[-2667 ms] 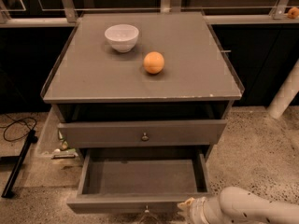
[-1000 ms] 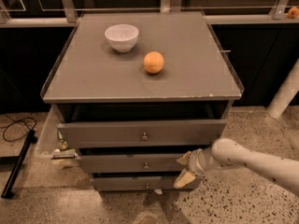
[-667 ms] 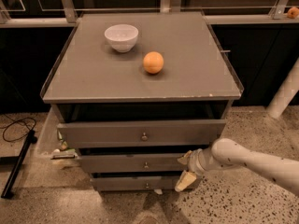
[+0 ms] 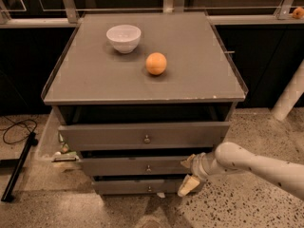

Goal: Close middle drawer

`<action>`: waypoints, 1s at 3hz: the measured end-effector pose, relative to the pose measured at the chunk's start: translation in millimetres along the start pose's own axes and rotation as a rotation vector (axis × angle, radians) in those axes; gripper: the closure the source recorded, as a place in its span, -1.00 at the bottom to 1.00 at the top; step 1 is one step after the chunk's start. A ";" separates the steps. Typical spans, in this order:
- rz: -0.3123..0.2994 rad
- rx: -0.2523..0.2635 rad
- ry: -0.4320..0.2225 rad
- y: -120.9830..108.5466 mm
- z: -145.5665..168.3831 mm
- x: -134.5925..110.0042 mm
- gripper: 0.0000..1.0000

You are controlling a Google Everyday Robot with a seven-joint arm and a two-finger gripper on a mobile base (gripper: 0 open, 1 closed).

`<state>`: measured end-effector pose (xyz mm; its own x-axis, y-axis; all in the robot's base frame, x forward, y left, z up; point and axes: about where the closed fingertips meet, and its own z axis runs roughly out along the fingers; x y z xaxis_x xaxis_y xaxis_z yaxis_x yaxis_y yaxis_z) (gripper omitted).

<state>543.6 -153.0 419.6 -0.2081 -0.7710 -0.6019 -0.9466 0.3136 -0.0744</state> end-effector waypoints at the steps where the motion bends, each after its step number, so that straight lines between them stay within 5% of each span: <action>1: 0.032 -0.061 0.029 47.7 -28.1 7.4 -1.00; 2: 0.066 -0.162 0.074 117.9 -47.5 19.0 -1.00; 3: 0.064 -0.184 0.081 131.0 -45.1 22.2 -1.00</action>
Offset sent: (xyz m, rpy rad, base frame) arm -0.2165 -0.0042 0.0260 -0.0358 0.3171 0.0712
